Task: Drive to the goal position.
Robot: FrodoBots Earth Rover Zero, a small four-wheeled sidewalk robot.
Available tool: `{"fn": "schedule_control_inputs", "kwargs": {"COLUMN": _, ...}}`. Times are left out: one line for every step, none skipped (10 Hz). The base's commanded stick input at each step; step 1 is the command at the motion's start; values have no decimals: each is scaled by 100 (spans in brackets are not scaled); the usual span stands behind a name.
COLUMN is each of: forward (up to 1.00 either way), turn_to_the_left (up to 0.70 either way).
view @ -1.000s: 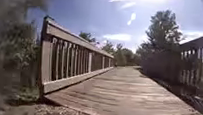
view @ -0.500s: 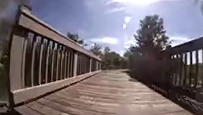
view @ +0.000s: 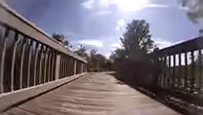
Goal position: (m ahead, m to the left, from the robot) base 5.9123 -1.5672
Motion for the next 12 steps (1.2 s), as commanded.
{"fn": "schedule_control_inputs", "kwargs": {"forward": 70, "turn_to_the_left": 0}}
{"fn": "schedule_control_inputs", "kwargs": {"forward": 70, "turn_to_the_left": 0}}
{"fn": "schedule_control_inputs", "kwargs": {"forward": 70, "turn_to_the_left": 0}}
{"fn": "schedule_control_inputs", "kwargs": {"forward": 55, "turn_to_the_left": 0}}
{"fn": "schedule_control_inputs", "kwargs": {"forward": 0, "turn_to_the_left": 0}}
{"fn": "schedule_control_inputs", "kwargs": {"forward": 0, "turn_to_the_left": 0}}
{"fn": "schedule_control_inputs", "kwargs": {"forward": 0, "turn_to_the_left": 0}}
{"fn": "schedule_control_inputs", "kwargs": {"forward": 0, "turn_to_the_left": 0}}
{"fn": "schedule_control_inputs", "kwargs": {"forward": 0, "turn_to_the_left": 0}}
{"fn": "schedule_control_inputs", "kwargs": {"forward": 0, "turn_to_the_left": 0}}
{"fn": "schedule_control_inputs", "kwargs": {"forward": 0, "turn_to_the_left": 0}}
{"fn": "schedule_control_inputs", "kwargs": {"forward": 0, "turn_to_the_left": 0}}
